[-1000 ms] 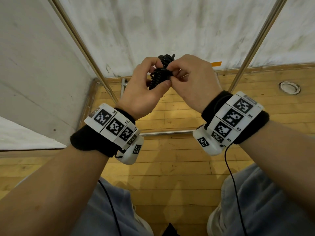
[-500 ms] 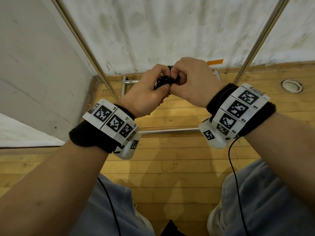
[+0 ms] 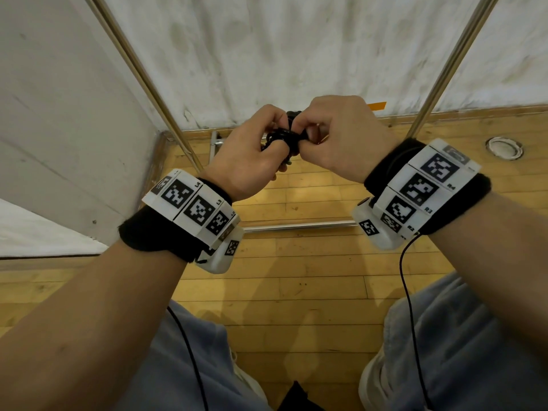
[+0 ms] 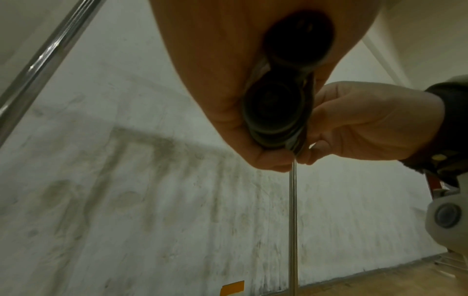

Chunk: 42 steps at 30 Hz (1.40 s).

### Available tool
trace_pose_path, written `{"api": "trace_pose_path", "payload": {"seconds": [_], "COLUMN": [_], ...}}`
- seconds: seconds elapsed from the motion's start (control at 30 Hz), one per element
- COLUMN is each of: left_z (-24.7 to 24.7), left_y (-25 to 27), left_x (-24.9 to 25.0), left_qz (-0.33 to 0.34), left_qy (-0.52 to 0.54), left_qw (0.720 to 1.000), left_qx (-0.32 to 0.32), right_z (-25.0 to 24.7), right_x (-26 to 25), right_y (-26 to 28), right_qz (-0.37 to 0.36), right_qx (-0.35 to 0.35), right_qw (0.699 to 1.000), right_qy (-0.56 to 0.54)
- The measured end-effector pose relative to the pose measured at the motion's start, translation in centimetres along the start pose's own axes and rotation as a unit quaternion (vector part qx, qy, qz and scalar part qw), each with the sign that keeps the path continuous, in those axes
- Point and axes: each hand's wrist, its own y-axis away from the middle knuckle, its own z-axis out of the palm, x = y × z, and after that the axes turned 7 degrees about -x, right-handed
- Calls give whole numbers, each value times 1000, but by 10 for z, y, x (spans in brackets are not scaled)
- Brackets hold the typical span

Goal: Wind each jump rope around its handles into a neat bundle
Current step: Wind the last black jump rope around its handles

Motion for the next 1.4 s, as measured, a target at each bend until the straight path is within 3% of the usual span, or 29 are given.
{"api": "trace_pose_path", "payload": {"seconds": [0.13,0.37,0.5,0.73,0.87,1.2,1.4], "left_z": [0,0,-1,0,-1,1,13], "left_y": [1,-1,-2,-3,-3,-3,-6], "left_x": [-2,-8,-9,0,2,6,8], "left_qz": [-3,20,14,29,17,15,56], "left_qy": [3,-32,-33,23,39,69,56], "left_qw": [1000,998,999,999,998,996,986], "left_qx": [-13,-43,-16,12,54,62,146], "right_z": [3,8,11,14,17,22,19], "right_x": [-1,4,4,1,-3,-8,-8], "right_y": [-1,-4,-3,0,4,0,-2], "right_qz": [-4,20,6,-11,-22,13,10], "right_qx": [-23,-36,-26,77,73,119,150], "right_qw": [998,999,1000,997,996,993,988], "right_qy": [60,14,4,-4,-43,6,17]}}
